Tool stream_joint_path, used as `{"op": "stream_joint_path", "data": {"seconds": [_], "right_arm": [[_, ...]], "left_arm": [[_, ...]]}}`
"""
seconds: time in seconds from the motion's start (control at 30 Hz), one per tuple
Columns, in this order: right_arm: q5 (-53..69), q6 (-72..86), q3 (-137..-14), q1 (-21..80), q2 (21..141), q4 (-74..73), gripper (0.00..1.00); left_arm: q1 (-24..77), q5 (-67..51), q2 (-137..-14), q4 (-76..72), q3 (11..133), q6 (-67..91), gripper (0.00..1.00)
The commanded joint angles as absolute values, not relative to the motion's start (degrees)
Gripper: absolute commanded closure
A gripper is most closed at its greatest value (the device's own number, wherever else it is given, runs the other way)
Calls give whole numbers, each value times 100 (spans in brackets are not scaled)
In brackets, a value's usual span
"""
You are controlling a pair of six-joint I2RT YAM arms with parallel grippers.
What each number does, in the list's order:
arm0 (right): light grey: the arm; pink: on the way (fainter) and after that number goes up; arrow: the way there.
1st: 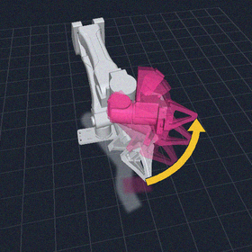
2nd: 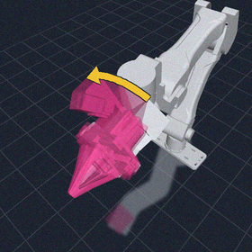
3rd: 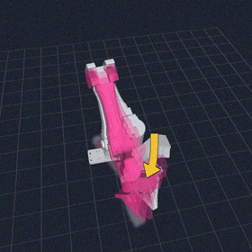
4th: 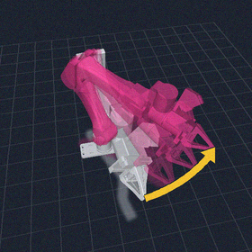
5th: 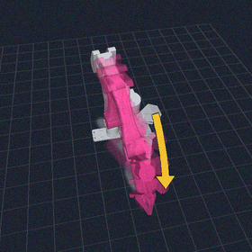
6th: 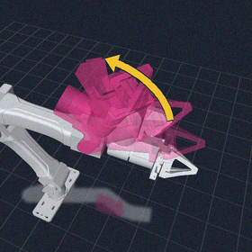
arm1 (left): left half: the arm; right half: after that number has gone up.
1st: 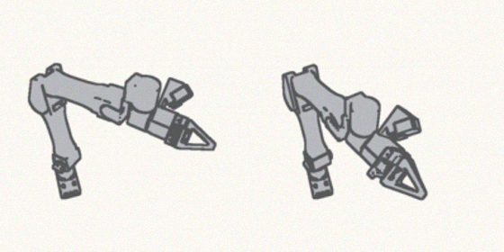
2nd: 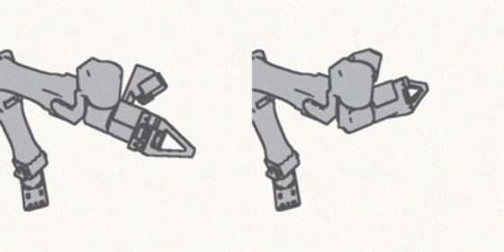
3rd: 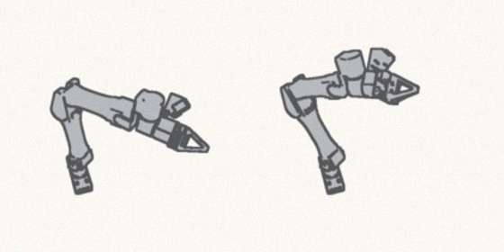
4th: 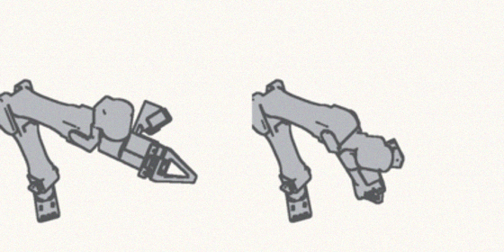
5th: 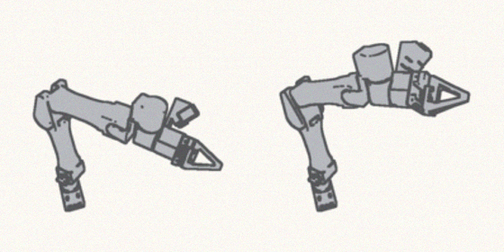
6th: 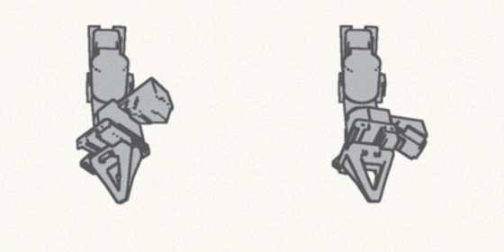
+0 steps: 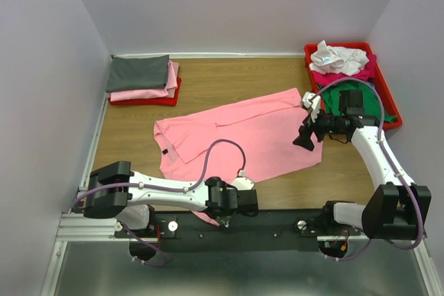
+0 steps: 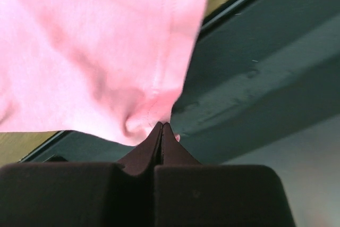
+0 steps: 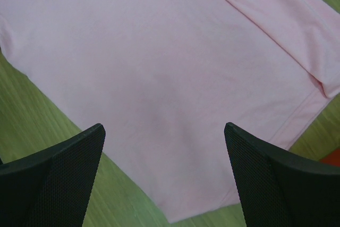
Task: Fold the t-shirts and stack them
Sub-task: Fold the tshirt
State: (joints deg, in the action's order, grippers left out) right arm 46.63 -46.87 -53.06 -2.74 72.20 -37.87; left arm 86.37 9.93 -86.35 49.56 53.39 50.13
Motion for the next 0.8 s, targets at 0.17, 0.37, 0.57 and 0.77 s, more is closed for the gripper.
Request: {"op": "stream_joint_path", "data": {"seconds": [0.17,0.37,0.57,0.77], "right_arm": [[2717,-7616,-4993,-316,7066,-5782,11],[2083,-8524,-4667,-343,7154,-5889,22],[1618,-8824,-4632,-360,7628,-5476,25],[1318,-8745,-4649,-369,7945,-4870,24]], "left_arm": [[8561,1011,-7858,4966,5502,4816,100],[8446,976,-7603,4913,5414,4702,100],[8420,941,-7418,4904,5362,4693,100],[8367,958,-7155,4939,5203,4755,100]]}}
